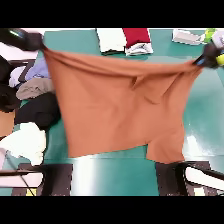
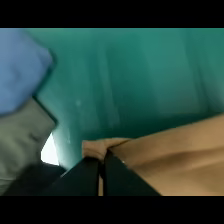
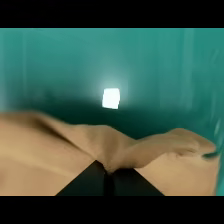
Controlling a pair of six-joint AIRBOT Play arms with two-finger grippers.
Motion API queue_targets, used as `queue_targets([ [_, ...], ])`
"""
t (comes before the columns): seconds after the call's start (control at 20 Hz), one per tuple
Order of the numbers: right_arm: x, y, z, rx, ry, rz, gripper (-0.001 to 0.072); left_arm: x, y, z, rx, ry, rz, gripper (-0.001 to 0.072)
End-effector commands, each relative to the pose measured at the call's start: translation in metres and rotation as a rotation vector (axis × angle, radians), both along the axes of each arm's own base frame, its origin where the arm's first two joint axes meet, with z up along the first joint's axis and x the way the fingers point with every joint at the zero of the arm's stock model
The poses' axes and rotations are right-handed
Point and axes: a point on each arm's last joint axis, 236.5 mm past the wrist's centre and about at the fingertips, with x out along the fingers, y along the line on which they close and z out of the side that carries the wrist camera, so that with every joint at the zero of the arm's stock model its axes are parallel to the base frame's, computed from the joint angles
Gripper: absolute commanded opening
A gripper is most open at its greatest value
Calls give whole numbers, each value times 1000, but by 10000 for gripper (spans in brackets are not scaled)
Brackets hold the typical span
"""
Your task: Fold the shirts.
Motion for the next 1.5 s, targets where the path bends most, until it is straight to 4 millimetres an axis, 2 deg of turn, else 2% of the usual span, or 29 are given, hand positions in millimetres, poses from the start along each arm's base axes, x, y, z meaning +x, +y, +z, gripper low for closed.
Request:
queue_targets([
  [0.0,15,9,-104,48,197,3,22,22,-5,-136,0,320,10,22],
  [0.05,23,7,-119,51,214,-6,22,31,-5,-156,-2,331,17,21],
  [0.1,32,6,-129,52,219,-13,22,41,-6,-166,-5,318,27,21],
  [0.15,40,4,-133,51,214,-18,22,50,-6,-169,-17,292,52,21],
  [0.25,58,0,-130,41,174,-17,22,64,-7,-160,-44,233,87,21],
  [0.35,73,-8,-118,13,130,-17,21,62,-8,-158,-49,235,85,22],
  [0.45,75,-26,-108,-75,119,-14,22,39,-9,-164,-38,333,64,21],
  [0.55,63,-43,-104,-165,147,-6,22,20,-9,-167,-23,406,41,21],
  [0.6,54,-47,-106,-188,170,13,22,18,-8,-164,-20,407,41,21],
  [0.7,34,-52,-120,-224,224,36,22,15,-11,-152,-7,385,31,21],
  [0.8,19,-56,-134,-246,259,33,22,6,-24,-150,5,383,4,21],
  [0.9,5,-61,-147,-268,283,29,22,-12,-38,-169,43,415,-27,21],
  [1.0,-6,-61,-158,-269,305,27,22,-35,-44,-201,103,468,-40,21],
  [1.1,-15,-63,-168,-264,316,17,22,-45,-55,-224,97,478,-18,22],
  [1.25,-26,-62,-182,-257,355,21,23,-56,-66,-242,100,496,-22,22],
  [1.35,-29,-60,-189,-250,363,20,24,-61,-66,-242,103,514,-19,25],
  [1.4,-30,-59,-191,-246,367,20,26,-61,-66,-240,102,510,-20,91],
  [1.45,-31,-59,-191,-246,369,20,53,-60,-64,-237,100,505,-17,367],
])
